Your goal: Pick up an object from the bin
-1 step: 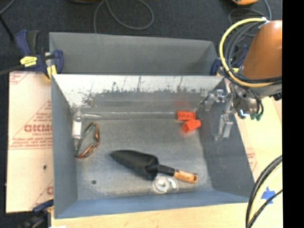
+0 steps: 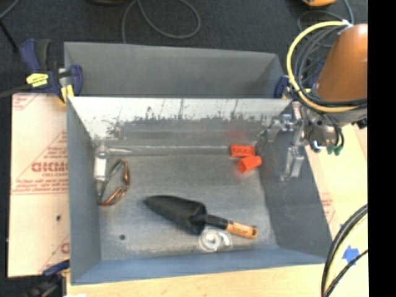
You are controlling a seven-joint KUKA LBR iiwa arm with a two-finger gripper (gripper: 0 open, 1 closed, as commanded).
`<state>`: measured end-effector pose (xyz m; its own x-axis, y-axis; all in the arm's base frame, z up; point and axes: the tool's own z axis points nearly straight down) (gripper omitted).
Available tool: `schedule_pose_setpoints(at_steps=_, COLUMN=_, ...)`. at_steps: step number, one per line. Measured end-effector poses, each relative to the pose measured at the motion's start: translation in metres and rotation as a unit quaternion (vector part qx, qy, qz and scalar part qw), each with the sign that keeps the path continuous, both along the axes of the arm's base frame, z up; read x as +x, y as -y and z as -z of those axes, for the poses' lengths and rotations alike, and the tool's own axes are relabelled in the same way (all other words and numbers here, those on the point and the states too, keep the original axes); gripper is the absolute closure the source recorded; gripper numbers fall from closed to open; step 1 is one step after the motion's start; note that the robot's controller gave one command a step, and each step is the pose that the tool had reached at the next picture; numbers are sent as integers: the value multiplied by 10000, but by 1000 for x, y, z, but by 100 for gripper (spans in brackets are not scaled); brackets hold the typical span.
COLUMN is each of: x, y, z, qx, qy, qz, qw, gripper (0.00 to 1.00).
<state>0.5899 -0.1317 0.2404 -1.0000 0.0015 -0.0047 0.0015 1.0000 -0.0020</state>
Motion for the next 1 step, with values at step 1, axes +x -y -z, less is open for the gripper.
schedule_pose_setpoints(at_steps=1, x=15, y=-14, z=28, qx=-19, qy=36, qz=-204, qw=9998, gripper=0)
